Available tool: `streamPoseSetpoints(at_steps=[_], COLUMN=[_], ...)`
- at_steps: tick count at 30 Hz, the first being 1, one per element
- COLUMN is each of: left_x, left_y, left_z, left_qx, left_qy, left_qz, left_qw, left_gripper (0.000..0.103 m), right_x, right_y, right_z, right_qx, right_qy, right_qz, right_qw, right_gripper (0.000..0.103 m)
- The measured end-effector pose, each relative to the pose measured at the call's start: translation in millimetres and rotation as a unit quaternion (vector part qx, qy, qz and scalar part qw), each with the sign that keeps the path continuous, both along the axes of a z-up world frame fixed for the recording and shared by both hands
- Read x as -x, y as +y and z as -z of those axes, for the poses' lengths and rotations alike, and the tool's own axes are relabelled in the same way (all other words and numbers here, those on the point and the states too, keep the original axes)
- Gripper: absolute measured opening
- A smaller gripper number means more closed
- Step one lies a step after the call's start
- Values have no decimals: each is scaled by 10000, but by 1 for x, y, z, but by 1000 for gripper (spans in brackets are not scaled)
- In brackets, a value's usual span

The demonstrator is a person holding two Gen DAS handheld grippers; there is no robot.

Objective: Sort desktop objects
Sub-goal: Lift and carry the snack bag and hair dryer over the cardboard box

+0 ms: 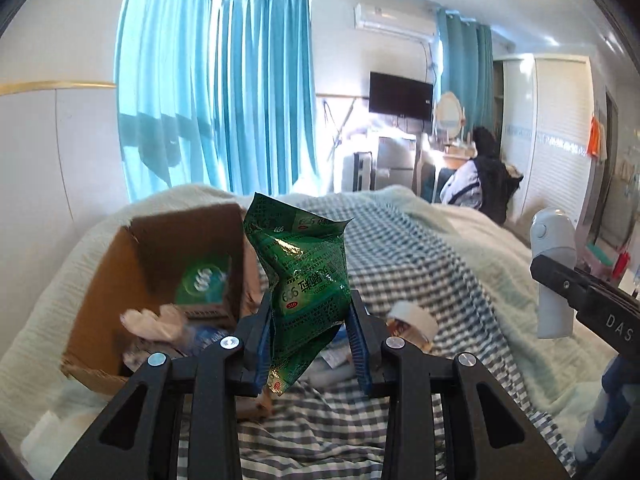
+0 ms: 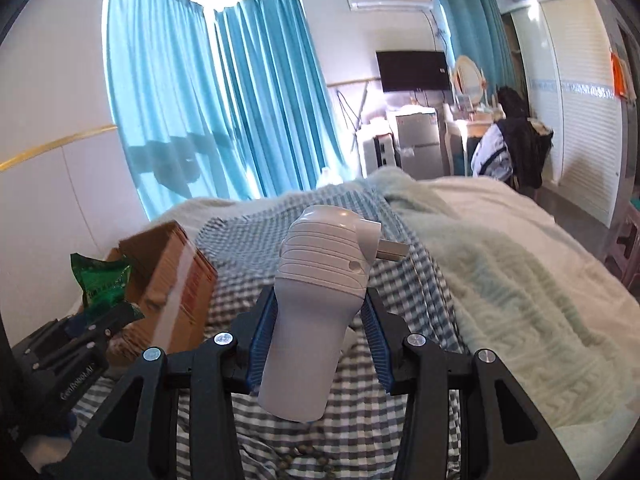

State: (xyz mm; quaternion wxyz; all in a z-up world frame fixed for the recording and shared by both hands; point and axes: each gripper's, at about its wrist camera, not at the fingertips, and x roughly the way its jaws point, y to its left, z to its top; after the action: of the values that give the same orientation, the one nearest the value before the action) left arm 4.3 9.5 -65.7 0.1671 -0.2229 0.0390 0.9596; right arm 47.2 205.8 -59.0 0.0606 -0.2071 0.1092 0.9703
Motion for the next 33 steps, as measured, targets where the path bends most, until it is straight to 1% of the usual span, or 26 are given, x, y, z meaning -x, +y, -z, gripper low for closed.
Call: streamPoseSetpoints(at_steps=[7,11,15,20,24,29,33], left_x=[3,12,22,45,64,88,107], left_y=[-37,-59,-84,-113,-130,-144,-150], left_z=[-46,-63,-70,-62,-53,-37,-17], left_qx=[92,151,115,44,-11,-26,-27], left_qy=[426,569,627,475,386,218,-4], left_qz=[-126,-258,-356,-537,-675,-762,-797], left_qw=[9990,9979,9973,9974,9970,9969,9968], left_gripper=[33,33,33,33,33,33,33], right_x=[2,13,31,52,70,91,112], right_y=[-45,-73,-104,-141,-163,-182,-195], right_z=[-51,-68,-77,-74,-64,-47,-30], right_qx=[-21,-28,-57,-114,-141,-129,-118], right_qy=[456,598,653,622,522,362,174], right_qz=[-460,-734,-1044,-1398,-1604,-1776,-1905], right_qw=[9979,9955,9924,9882,9856,9834,9815], right_gripper=[43,43,43,43,43,43,43])
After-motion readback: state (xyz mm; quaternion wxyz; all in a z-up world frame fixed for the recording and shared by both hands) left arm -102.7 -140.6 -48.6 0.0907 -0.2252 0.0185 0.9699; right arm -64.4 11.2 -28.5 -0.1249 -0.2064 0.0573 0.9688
